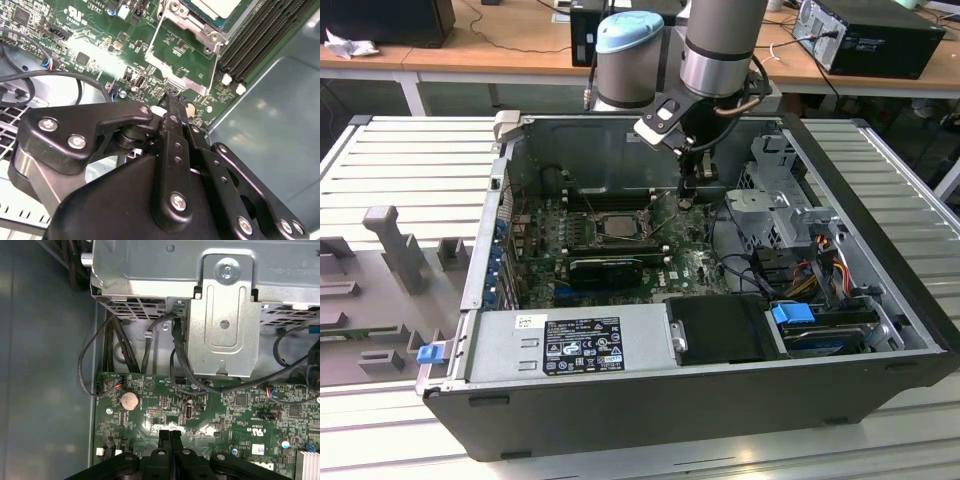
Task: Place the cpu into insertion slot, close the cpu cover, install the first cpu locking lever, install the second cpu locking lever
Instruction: 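Close the cpu cover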
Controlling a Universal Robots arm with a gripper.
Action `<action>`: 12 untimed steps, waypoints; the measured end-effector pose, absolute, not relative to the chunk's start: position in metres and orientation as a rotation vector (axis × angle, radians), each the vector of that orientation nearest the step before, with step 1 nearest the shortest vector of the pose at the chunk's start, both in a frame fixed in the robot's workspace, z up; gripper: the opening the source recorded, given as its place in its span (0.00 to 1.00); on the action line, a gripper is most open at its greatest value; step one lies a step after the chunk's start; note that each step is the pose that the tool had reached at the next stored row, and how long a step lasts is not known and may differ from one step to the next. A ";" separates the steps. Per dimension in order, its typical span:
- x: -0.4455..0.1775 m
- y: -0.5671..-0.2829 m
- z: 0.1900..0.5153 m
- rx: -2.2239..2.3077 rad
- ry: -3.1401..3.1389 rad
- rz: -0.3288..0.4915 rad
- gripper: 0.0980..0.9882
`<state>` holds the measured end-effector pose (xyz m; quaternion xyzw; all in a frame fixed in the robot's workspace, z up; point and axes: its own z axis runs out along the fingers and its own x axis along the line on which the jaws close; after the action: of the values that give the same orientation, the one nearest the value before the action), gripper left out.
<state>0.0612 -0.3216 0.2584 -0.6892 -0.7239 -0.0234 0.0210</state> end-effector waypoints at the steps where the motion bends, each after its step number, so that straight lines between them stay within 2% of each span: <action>1: 0.061 -0.322 0.256 -2.136 -2.245 -0.072 0.01; 12: 0.056 -0.323 0.251 -2.132 -2.243 -0.066 0.01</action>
<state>0.0556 -0.3231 0.2514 -0.6887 -0.7243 -0.0214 0.0231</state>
